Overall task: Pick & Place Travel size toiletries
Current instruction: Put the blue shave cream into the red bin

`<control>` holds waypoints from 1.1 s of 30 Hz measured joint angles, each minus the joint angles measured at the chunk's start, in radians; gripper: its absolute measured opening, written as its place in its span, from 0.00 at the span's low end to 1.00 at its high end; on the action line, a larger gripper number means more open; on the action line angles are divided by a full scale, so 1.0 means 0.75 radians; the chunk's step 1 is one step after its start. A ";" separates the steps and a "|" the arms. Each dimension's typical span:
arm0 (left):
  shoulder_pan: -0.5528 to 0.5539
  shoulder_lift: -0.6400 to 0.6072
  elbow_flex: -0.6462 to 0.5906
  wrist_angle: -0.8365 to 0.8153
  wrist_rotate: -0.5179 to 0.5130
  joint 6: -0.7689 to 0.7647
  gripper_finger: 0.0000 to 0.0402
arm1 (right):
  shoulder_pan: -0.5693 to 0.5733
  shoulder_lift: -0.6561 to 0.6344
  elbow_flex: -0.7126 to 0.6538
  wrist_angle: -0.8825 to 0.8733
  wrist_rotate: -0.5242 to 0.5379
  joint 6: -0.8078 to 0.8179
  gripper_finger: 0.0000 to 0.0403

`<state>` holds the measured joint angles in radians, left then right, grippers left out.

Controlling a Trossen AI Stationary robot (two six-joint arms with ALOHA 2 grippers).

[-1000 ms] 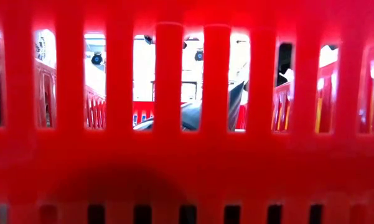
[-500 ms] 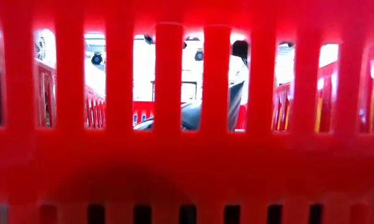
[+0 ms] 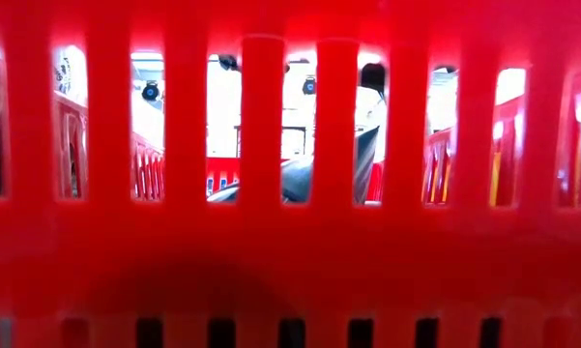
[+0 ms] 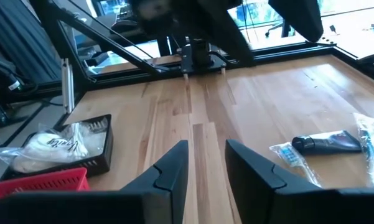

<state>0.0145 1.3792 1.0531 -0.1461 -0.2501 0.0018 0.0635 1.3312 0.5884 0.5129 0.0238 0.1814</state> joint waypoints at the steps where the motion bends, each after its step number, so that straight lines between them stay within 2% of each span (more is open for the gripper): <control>1: 0.012 0.000 0.000 -0.027 -0.024 0.002 0.56 | 0.000 0.000 0.000 -0.001 0.000 -0.001 0.25; 5: 0.066 0.000 -0.049 -0.062 -0.045 -0.050 0.46 | 0.000 0.000 -0.001 -0.001 0.000 -0.004 0.24; 14: 0.194 -0.017 -0.324 0.207 -0.044 -0.229 0.30 | 0.000 0.000 0.000 -0.045 -0.002 -0.006 0.24; 21: 0.270 -0.018 -0.380 0.263 -0.037 -0.291 0.28 | 0.000 0.000 0.000 -0.091 -0.001 -0.019 0.24; 33: 0.269 -0.018 -0.378 0.263 -0.030 -0.390 0.28 | -0.001 0.000 0.000 -0.138 0.005 -0.108 0.24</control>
<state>0.2161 1.3655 0.7696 0.0514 -0.2729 -0.2904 0.0628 1.3312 0.5882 0.4091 0.0277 0.1004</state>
